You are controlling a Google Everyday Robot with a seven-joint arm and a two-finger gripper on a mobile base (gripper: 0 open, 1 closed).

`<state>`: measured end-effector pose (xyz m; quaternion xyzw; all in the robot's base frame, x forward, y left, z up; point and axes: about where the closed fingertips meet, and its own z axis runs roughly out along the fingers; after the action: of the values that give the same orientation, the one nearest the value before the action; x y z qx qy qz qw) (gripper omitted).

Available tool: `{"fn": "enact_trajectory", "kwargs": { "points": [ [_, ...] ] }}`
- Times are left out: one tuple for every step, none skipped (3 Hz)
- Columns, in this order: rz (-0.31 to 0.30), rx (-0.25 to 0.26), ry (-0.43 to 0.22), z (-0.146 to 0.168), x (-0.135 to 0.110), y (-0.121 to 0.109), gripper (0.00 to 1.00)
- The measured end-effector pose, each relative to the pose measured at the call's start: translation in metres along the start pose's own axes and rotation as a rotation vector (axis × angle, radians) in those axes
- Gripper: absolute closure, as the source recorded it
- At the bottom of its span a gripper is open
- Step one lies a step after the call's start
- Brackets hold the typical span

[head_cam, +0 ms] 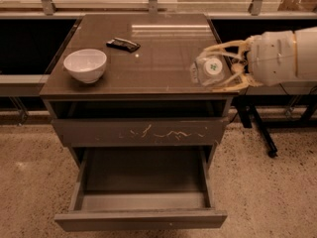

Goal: Place blue plastic bottle into middle drawer

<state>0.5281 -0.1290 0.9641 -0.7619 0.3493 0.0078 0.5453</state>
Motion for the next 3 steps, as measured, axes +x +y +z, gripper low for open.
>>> {"fn": "enact_trajectory", "kwargs": {
  "points": [
    [0.281, 0.042, 0.098, -0.0266, 0.0168, 0.0344, 1.00],
    [0.389, 0.035, 0.094, -0.0240, 0.0158, 0.0416, 1.00],
    [0.403, 0.033, 0.091, -0.0229, 0.0154, 0.0436, 1.00]
  ]
}}
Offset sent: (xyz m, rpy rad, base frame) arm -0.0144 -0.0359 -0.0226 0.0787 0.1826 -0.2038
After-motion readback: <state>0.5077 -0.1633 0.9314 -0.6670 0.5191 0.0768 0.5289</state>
